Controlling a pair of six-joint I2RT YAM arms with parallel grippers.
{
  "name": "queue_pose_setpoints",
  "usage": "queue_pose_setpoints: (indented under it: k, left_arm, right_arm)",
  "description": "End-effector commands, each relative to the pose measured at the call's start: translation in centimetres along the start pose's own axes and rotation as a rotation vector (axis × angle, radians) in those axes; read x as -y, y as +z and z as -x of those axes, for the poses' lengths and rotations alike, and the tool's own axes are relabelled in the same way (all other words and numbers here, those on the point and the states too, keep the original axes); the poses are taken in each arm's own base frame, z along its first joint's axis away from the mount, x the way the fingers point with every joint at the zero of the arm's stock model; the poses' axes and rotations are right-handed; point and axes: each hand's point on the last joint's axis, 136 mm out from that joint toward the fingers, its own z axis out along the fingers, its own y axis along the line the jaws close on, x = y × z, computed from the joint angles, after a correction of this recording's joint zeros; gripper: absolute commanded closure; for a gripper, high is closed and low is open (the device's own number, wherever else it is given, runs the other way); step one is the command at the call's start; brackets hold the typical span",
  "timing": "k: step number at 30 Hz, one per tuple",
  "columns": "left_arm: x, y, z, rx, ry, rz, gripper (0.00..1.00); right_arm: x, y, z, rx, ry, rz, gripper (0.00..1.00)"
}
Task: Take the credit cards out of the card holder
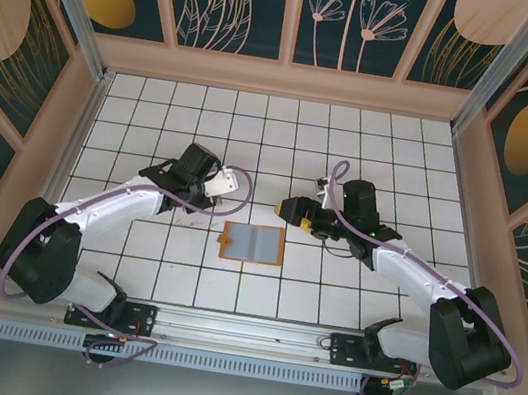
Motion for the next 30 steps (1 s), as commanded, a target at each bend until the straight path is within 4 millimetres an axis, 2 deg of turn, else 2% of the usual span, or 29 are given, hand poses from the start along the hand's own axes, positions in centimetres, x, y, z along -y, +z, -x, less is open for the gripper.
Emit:
queue_pose_setpoints:
  k: [1, 19, 24, 26, 27, 30]
  left_arm:
    - [-1.4, -0.8, 1.3, 0.015, 0.011, 0.015, 1.00]
    - [0.6, 1.2, -1.5, -0.013, 0.010, -0.009, 1.00]
    - [-0.1, 1.3, -1.9, -0.017, -0.001, 0.052, 1.00]
    - [-0.6, 1.3, -1.9, -0.018, -0.003, 0.081, 0.89]
    - [-1.0, 1.2, -1.9, -0.017, -0.010, 0.101, 0.73]
    - [-1.6, 1.1, -1.9, -0.016, -0.014, 0.128, 0.71]
  right_arm:
    - [0.3, -0.2, 0.1, 0.020, -0.010, 0.001, 0.01]
    - [0.7, -0.1, 0.2, 0.024, 0.001, -0.003, 0.01]
    - [0.7, 0.0, 0.2, 0.022, 0.002, 0.001, 0.01]
    - [0.7, 0.0, 0.2, 0.021, 0.002, 0.002, 0.01]
    - [0.7, 0.0, 0.2, 0.021, 0.001, 0.003, 0.01]
    - [0.7, 0.0, 0.2, 0.022, 0.003, 0.003, 0.01]
